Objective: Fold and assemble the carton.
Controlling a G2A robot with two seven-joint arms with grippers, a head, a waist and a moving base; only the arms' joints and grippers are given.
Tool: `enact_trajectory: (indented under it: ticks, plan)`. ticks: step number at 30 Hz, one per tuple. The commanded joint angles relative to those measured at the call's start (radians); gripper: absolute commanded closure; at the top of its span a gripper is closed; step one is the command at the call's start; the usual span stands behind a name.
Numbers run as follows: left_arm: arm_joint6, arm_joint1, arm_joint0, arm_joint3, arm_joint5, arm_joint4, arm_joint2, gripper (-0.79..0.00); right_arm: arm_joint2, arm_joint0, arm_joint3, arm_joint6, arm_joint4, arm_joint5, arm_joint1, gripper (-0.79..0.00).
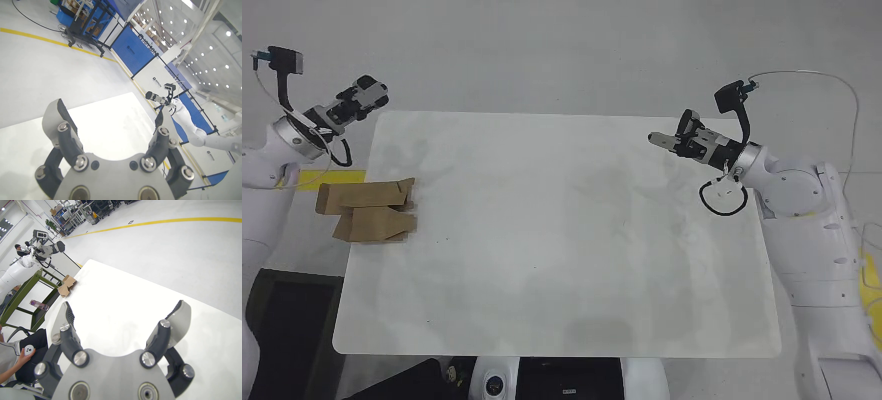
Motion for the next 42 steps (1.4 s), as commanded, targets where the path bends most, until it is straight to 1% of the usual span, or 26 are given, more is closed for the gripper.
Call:
enact_trajectory:
  ticks: [1,7,13,18,25,31,35,42]
  plan:
    - [-0.006,0.005,0.013,0.017,0.005,-0.032,-0.022,-0.785,0.000,0.000,0.000,0.000,0.000,0.000,0.000,-0.785]
    - [0.029,0.015,0.082,0.053,-0.028,-0.129,-0.085,-0.785,0.000,0.000,0.000,0.000,0.000,0.000,0.000,-0.785]
    - [0.066,0.020,0.158,0.083,-0.010,-0.221,-0.140,-0.785,0.000,0.000,0.000,0.000,0.000,0.000,0.000,-0.785]
    - [0.092,0.032,0.209,0.108,-0.016,-0.232,-0.194,-0.785,0.000,0.000,0.000,0.000,0.000,0.000,0.000,-0.785]
    - [0.119,0.048,0.299,0.128,0.005,-0.231,-0.260,-0.785,0.000,0.000,0.000,0.000,0.000,0.000,0.000,-0.785]
    - [0.142,0.051,0.385,0.113,0.005,-0.278,-0.309,-0.785,0.000,0.000,0.000,0.000,0.000,0.000,0.000,-0.785]
    - [0.151,0.053,0.442,0.120,0.014,-0.306,-0.341,-0.785,0.000,0.000,0.000,0.000,0.000,0.000,0.000,-0.785]
    - [0.194,0.053,0.519,0.146,0.033,-0.282,-0.382,-0.785,0.000,0.000,0.000,0.000,0.000,0.000,0.000,-0.785]
